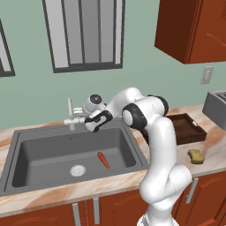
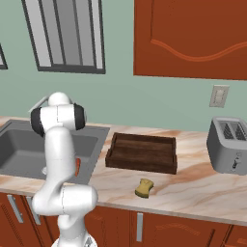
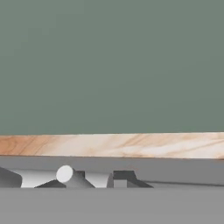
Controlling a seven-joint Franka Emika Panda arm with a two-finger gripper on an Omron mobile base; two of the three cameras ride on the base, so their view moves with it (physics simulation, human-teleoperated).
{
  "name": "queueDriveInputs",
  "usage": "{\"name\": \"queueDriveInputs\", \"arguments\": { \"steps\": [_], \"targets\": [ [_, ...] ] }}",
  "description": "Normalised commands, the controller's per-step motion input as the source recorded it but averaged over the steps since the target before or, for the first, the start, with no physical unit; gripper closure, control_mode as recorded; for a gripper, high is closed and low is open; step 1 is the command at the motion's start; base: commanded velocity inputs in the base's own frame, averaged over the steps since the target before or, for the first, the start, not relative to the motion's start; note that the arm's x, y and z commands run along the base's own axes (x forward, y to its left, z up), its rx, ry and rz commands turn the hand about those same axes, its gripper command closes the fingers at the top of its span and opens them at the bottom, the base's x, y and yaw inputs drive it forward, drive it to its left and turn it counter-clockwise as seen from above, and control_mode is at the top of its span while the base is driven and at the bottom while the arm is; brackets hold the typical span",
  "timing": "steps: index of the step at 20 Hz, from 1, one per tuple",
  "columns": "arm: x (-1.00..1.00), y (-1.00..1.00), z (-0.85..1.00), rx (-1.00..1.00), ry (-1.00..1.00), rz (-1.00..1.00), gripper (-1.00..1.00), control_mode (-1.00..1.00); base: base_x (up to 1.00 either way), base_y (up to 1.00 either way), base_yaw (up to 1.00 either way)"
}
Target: Pick up all produce items and place them in the sink. Turn on the sink faucet to wash them. Then turn the sink off and put them in the tray.
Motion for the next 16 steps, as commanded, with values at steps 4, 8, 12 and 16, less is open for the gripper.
{"name": "queueDriveInputs", "arguments": {
  "steps": [4, 8, 12, 16],
  "targets": [
    [-0.07, -0.35, -0.28, 0.02, 0.0, -0.06, 1.0, -1.0, 0.0, 0.0, 0.0],
    [-0.03, -0.36, -0.26, 0.02, 0.0, -0.06, 1.0, -1.0, 0.0, 0.0, 0.0],
    [-0.05, -0.38, -0.28, 0.02, 0.0, -0.06, 1.0, -1.0, 0.0, 0.0, 0.0],
    [-0.07, -0.39, -0.31, 0.03, 0.0, -0.05, 1.0, -1.0, 0.0, 0.0, 0.0]
  ]
}}
